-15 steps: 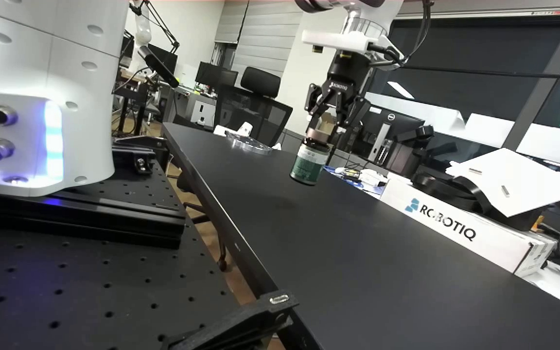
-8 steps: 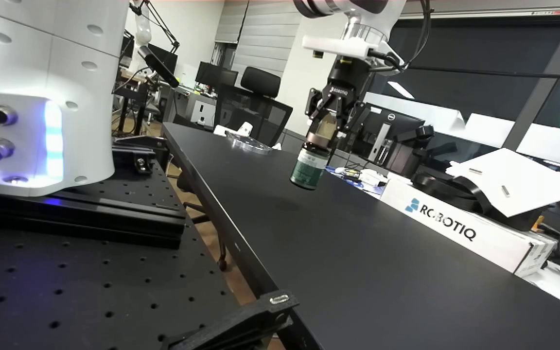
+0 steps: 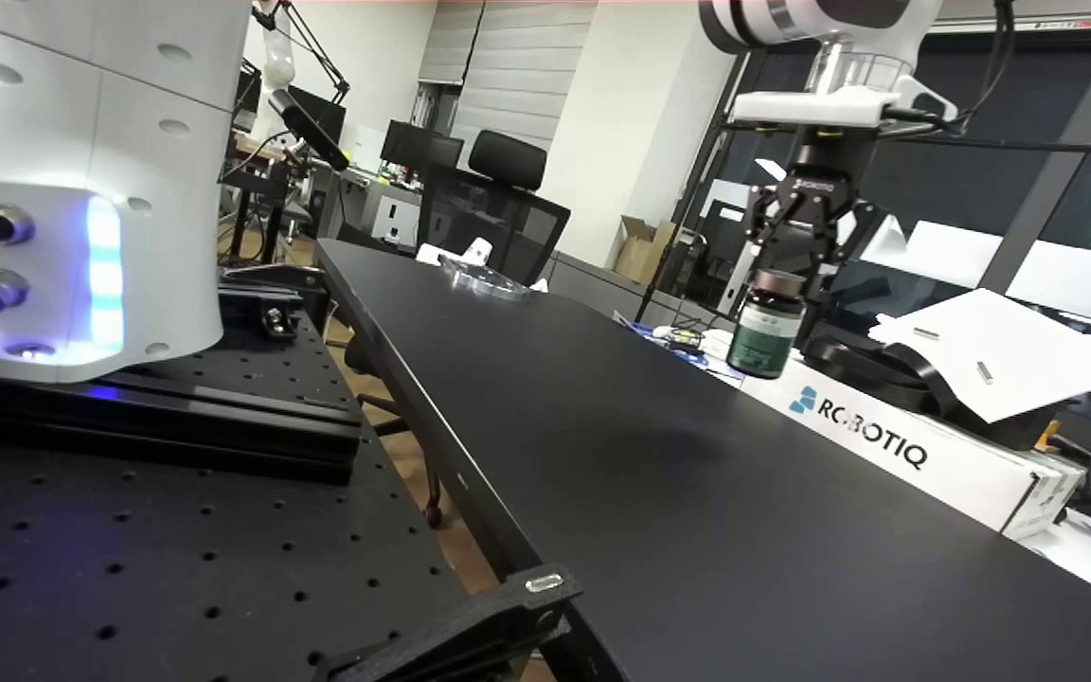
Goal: Move the bottle backwards
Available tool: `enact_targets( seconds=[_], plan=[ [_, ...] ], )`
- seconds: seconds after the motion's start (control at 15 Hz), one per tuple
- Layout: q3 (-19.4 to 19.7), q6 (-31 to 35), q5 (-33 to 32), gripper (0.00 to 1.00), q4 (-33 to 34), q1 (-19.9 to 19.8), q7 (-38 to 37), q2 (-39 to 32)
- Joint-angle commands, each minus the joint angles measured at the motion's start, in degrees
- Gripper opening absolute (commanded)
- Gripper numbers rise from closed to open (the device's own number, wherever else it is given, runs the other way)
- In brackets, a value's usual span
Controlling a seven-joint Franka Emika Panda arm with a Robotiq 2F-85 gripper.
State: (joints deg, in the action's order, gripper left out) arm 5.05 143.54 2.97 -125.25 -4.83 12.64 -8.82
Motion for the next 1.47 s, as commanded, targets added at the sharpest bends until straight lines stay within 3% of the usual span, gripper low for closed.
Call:
enact_targets(
  seconds=[0.0, 0.33, 0.8, 1.4],
  plan=[
    [0.3, -1.6, -1.3, 0.36, 14.6, -0.6, -5.0, -9.3],
    [-0.1, -3.3, -1.7, 0.36, 30.9, -0.8, -7.4, -21.8],
    [-1.6, -17.1, 0.4, 0.36, 50.9, -2.8, -7.5, -37.3],
    [-1.9, -29.6, 0.8, 0.36, 68.7, -4.6, -7.6, -47.1]
  ],
)
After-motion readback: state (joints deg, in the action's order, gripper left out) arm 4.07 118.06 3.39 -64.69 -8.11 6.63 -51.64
